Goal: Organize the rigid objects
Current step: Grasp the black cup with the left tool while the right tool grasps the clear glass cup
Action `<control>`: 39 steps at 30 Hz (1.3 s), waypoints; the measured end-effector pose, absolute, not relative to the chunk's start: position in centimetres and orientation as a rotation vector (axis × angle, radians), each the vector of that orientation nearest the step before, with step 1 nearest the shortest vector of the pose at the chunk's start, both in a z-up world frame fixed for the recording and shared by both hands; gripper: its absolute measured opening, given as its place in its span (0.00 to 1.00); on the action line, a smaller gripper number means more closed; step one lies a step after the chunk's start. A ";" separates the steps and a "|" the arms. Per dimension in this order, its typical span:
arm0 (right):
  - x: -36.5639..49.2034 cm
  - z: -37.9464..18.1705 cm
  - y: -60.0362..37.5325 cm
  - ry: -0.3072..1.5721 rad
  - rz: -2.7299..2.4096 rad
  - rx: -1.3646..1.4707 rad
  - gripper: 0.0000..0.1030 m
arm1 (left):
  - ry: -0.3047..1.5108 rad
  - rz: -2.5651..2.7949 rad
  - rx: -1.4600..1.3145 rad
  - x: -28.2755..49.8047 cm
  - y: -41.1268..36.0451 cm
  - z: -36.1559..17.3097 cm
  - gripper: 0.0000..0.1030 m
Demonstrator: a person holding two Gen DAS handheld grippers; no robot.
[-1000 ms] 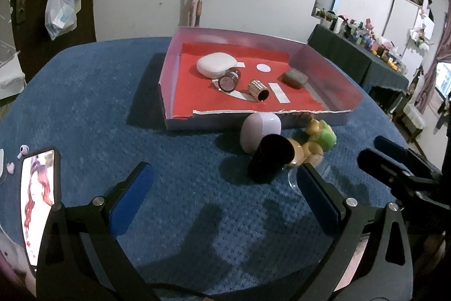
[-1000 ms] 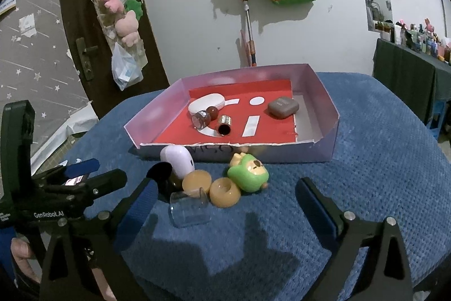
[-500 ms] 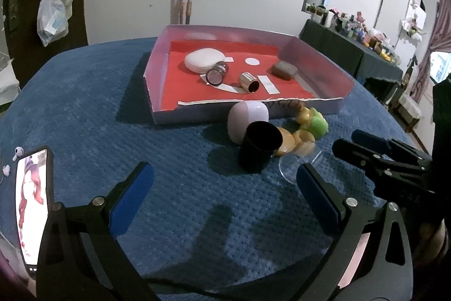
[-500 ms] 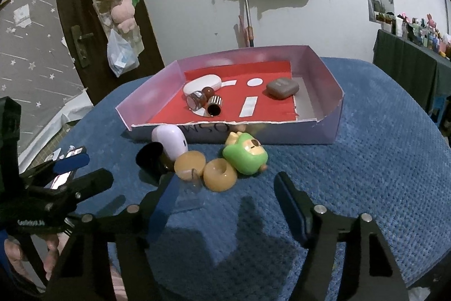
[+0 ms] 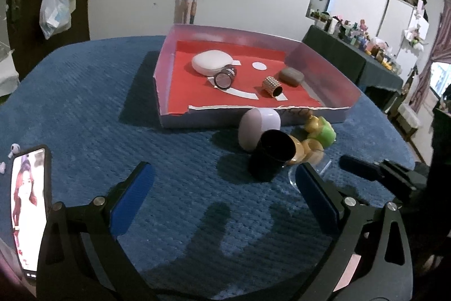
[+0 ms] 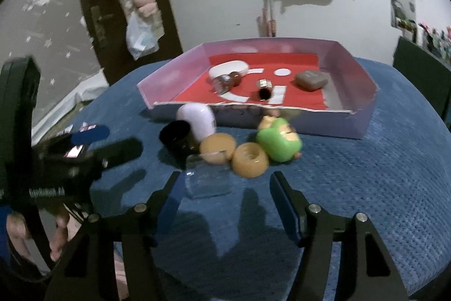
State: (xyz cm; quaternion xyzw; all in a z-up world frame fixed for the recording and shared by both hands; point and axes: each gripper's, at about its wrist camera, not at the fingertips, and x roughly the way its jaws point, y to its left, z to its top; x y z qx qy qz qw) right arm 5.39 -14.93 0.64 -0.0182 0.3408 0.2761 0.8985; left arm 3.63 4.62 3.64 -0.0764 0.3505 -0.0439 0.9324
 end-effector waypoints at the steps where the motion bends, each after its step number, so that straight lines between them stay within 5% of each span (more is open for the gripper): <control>1: 5.3 0.5 -14.5 0.705 0.575 -0.050 0.65 | 0.719 -0.093 -0.153 3.7 4.5 3.6 0.99; 7: 5.8 -0.4 -13.2 0.710 0.568 -0.086 0.65 | 0.748 -0.132 -0.164 5.1 3.7 2.9 0.98; 11: 5.8 -1.0 -12.4 0.713 0.578 -0.108 0.64 | 0.771 -0.146 -0.154 6.2 3.0 2.3 0.88; 18: 6.5 -1.8 -12.5 0.727 0.566 -0.092 0.48 | 0.781 -0.155 -0.110 6.9 1.7 1.6 0.79; 28: 6.7 -1.9 -12.4 0.712 0.561 -0.111 0.34 | 0.787 -0.199 -0.121 7.2 1.4 1.5 0.33; 39: 6.3 -1.3 -13.1 0.720 0.590 -0.067 0.34 | 0.749 -0.225 -0.159 5.8 2.3 2.9 0.33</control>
